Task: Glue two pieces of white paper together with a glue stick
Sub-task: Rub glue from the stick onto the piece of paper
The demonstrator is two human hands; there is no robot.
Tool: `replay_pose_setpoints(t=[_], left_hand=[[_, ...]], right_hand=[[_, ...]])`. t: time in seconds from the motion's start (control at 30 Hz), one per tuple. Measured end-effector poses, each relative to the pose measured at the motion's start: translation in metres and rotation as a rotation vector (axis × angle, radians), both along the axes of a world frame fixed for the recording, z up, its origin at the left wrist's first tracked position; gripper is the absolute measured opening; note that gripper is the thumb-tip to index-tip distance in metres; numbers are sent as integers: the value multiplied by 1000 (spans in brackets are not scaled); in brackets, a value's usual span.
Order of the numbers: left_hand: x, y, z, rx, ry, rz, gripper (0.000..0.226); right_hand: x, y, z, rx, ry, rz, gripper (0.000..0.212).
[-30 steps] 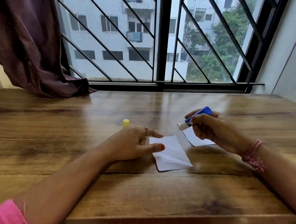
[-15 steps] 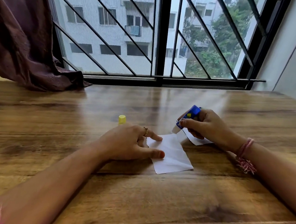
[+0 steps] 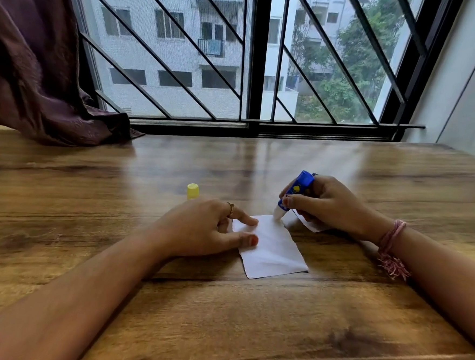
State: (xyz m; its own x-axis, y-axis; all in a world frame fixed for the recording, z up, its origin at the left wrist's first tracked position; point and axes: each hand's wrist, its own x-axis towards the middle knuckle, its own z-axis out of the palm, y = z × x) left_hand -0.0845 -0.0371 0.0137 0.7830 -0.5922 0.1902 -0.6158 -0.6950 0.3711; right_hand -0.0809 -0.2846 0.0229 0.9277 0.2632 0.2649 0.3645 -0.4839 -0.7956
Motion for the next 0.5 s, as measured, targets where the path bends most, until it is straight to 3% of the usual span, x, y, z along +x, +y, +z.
replay_pose_setpoints(t=[0.5], left_hand=[[1,0,0,15,17,-7,43]], right_hand=[[-3,5,7,-83,-105,43,15]])
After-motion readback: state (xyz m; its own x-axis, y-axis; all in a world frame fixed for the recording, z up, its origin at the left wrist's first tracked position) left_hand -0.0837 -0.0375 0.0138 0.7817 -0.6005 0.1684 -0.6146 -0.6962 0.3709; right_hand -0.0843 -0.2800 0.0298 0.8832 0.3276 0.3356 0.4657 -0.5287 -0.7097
